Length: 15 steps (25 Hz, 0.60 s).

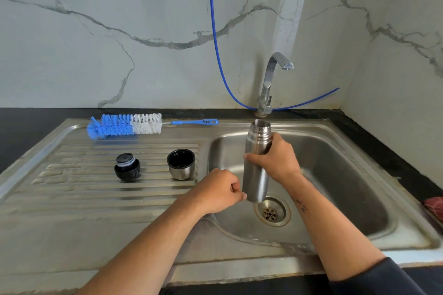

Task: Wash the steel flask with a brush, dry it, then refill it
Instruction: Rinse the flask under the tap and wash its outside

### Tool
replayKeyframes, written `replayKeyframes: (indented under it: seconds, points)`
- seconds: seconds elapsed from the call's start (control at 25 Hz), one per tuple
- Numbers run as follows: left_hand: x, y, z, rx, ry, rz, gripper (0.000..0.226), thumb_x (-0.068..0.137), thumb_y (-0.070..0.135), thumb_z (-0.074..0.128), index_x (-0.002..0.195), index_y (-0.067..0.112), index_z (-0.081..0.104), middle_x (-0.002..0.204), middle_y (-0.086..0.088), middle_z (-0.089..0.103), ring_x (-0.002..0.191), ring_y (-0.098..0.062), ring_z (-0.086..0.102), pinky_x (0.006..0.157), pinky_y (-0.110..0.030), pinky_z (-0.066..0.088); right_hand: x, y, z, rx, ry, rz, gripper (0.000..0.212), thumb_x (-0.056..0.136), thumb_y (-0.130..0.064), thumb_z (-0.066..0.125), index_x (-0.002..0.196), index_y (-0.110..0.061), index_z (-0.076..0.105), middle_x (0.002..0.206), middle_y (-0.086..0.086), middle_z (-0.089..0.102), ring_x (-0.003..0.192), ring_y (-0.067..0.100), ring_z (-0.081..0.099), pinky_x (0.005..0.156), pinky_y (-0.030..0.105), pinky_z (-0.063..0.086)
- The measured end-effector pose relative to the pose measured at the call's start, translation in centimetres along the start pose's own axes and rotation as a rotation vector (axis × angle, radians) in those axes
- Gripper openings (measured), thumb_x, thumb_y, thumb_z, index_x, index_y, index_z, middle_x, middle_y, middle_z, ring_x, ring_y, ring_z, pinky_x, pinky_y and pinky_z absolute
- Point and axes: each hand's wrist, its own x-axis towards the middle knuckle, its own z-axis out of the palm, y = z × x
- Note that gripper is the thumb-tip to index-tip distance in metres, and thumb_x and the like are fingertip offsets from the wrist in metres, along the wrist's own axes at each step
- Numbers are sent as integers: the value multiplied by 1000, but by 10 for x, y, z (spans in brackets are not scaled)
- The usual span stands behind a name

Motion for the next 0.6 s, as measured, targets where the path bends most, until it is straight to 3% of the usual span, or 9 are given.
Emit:
replayKeyframes:
  seconds: [0.08, 0.2, 0.32, 0.48, 0.6]
  points:
    - [0, -2, -1, -7, 3, 0, 20, 91, 34, 76, 81, 17, 73, 65, 12, 62, 60, -1, 56, 56, -18, 39, 3, 1, 2, 44, 37, -9, 61, 69, -34, 92, 116, -23, 54, 99, -10, 66, 90, 9, 64, 76, 29, 53]
    - [0, 0, -1, -14, -2, -4, 23, 91, 35, 76, 81, 15, 73, 67, 8, 63, 62, -6, 57, 59, -22, 42, 3, 5, 4, -25, -87, 25, 65, 65, -36, 94, 115, -22, 56, 100, -8, 66, 91, 11, 64, 74, 28, 51]
    - [-1, 0, -2, 4, -22, -1, 24, 91, 36, 76, 81, 15, 73, 67, 8, 63, 61, -6, 57, 59, -23, 42, 4, 10, 2, 11, -13, -3, 62, 62, -31, 94, 113, -28, 59, 100, -10, 67, 90, 8, 64, 75, 28, 51]
    - [-3, 0, -4, 34, -46, 22, 22, 91, 33, 76, 83, 13, 72, 74, 6, 66, 74, -15, 65, 69, -32, 53, 13, 17, -3, -187, 82, -64, 76, 64, -21, 87, 131, -34, 56, 117, -2, 57, 95, 17, 58, 88, 37, 50]
    - [-5, 0, -5, 38, -56, 48, 21, 92, 32, 74, 84, 12, 72, 71, 9, 62, 65, -9, 58, 63, -26, 47, 20, 27, -1, -391, 66, -10, 81, 68, -18, 85, 138, -38, 49, 122, -1, 50, 107, 27, 57, 112, 59, 38]
